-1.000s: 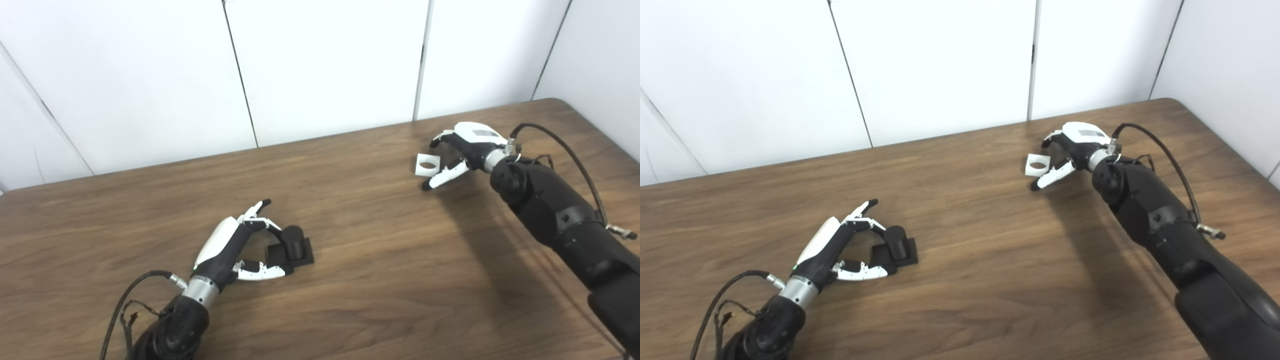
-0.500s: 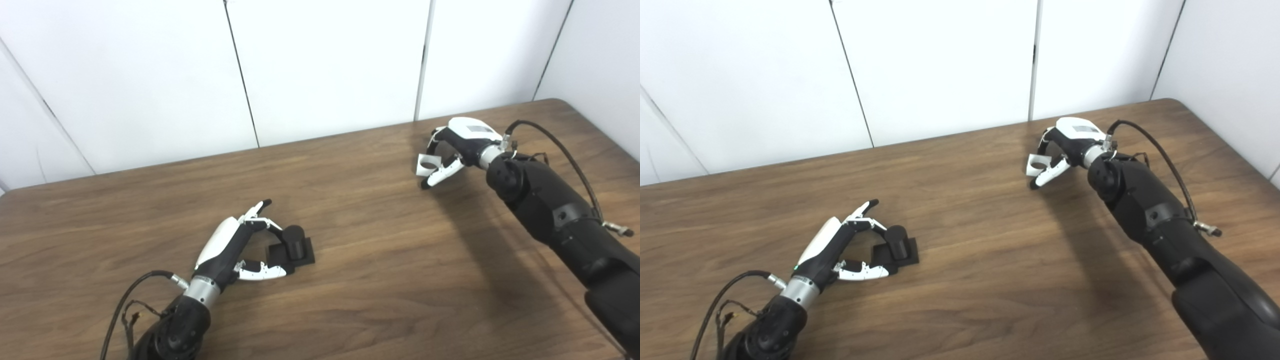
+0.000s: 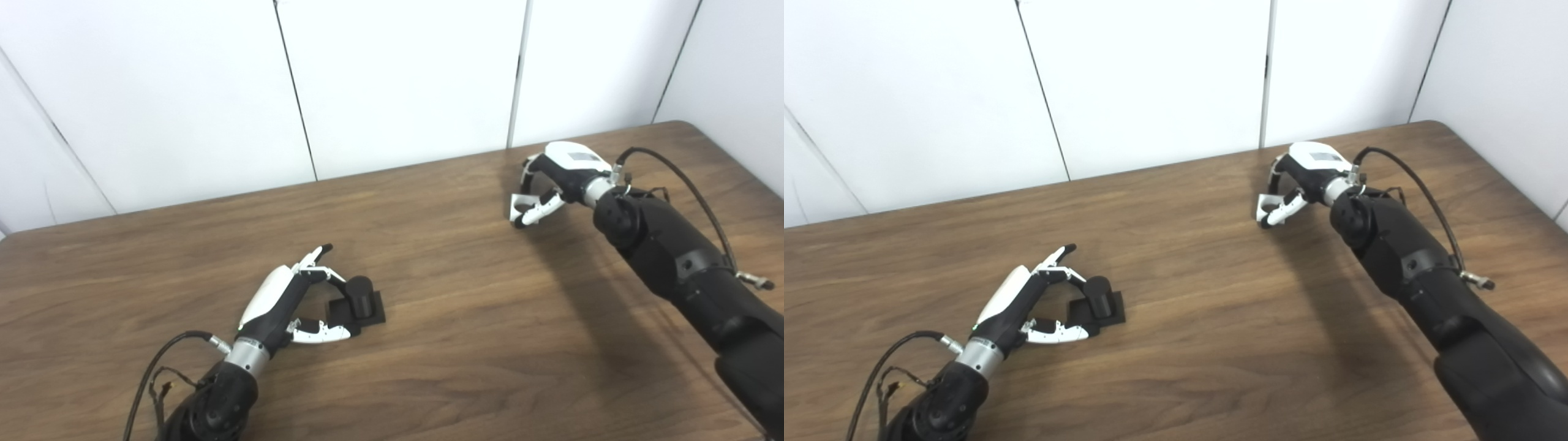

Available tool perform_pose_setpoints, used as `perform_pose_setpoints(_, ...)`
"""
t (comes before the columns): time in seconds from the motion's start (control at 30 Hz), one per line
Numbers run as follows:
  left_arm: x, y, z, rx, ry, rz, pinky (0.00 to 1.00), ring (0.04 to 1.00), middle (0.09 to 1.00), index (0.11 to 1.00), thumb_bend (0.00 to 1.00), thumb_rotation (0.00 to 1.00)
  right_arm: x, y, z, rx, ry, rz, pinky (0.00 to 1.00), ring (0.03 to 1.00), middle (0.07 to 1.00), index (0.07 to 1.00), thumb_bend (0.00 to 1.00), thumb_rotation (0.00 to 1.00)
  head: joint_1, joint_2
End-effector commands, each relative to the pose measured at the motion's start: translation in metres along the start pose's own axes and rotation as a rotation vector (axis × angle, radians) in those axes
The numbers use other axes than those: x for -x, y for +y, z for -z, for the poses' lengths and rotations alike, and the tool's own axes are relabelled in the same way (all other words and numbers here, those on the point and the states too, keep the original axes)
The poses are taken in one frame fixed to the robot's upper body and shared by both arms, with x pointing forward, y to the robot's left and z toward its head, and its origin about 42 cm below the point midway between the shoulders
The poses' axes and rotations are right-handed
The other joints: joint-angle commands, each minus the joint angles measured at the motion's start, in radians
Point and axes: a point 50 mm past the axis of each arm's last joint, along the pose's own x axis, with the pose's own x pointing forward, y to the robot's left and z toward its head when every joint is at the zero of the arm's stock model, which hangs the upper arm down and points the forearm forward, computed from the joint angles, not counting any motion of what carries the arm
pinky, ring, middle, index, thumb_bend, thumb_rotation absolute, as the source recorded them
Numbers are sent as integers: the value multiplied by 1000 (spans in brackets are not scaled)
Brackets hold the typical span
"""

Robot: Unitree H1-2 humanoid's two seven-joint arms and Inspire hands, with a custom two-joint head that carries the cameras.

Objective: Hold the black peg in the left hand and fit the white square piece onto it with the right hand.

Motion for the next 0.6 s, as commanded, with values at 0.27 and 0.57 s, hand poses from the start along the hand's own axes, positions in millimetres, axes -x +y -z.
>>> perform_pose_setpoints(0.27, 14, -11, 25, -57, 118, 101, 1000, 1000, 1000, 493, 523, 71, -1, -8, 6, 29, 9, 64, 918, 897, 838, 486, 514, 156, -2, -3)
perform_pose_setpoints(0.57, 13, -11, 24, -58, 121, 99, 1000, 1000, 1000, 493, 523, 71, -1, -10, 7, 32, 5, 68, 938, 904, 840, 485, 519, 148, -1, 0)
